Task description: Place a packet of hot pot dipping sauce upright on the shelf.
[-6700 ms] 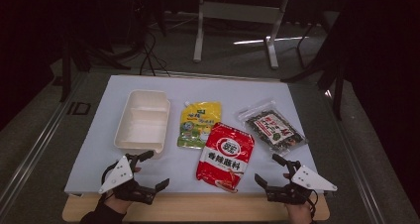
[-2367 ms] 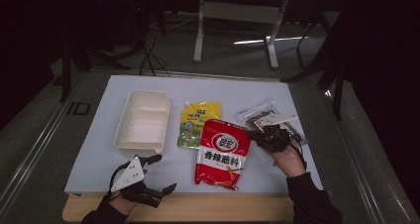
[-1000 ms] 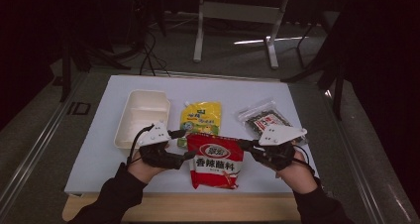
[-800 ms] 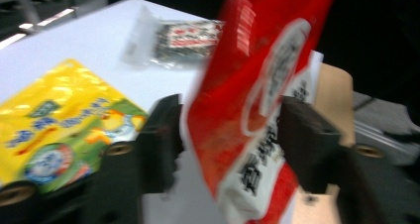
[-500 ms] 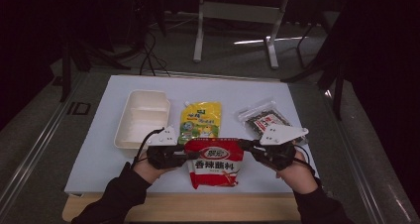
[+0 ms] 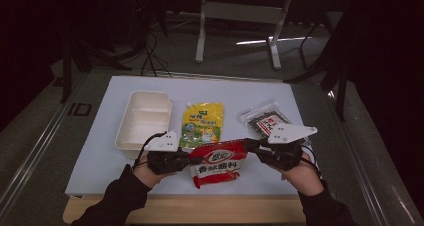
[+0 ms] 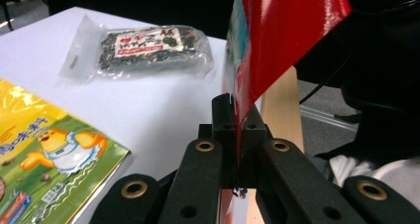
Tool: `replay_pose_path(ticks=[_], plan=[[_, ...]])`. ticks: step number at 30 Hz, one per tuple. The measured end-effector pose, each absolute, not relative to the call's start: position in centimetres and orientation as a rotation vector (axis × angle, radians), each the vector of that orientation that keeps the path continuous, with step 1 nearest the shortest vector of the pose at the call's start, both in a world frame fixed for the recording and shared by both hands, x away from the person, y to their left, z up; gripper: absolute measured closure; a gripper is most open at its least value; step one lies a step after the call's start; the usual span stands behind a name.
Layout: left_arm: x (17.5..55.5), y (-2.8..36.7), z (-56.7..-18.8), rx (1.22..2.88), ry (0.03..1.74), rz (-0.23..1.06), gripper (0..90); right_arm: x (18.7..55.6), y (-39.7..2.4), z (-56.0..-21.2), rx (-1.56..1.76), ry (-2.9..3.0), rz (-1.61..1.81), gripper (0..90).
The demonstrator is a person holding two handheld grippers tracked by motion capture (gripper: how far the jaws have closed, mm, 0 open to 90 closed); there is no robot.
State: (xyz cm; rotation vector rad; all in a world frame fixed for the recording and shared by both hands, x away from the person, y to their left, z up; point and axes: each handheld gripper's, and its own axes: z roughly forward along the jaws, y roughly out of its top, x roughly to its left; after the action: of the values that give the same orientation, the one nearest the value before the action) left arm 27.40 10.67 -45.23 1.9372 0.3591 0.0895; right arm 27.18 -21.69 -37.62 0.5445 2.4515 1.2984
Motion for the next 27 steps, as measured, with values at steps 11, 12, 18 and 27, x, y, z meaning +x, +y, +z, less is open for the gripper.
replay_pose_path(ticks=[11, 12, 18, 27], plan=[[26.8, 11.0, -43.1, 1.884, 0.293, 0.086, 90.0, 28.4, -21.8, -39.5, 0.571, 2.544, 1.302, 52.7], [26.7, 10.9, -42.9, 1.883, 0.282, 0.084, 90.0, 28.4, -21.7, -39.7, 0.556, 2.558, 1.297, 52.2], [26.4, 10.6, -42.1, 1.863, 0.257, 0.083, 90.0, 28.8, -21.1, -40.7, 0.501, 2.631, 1.289, 53.3], [26.6, 10.6, -41.5, 1.842, 0.262, 0.084, 90.0, 29.1, -20.9, -40.7, 0.429, 2.702, 1.280, 66.6]])
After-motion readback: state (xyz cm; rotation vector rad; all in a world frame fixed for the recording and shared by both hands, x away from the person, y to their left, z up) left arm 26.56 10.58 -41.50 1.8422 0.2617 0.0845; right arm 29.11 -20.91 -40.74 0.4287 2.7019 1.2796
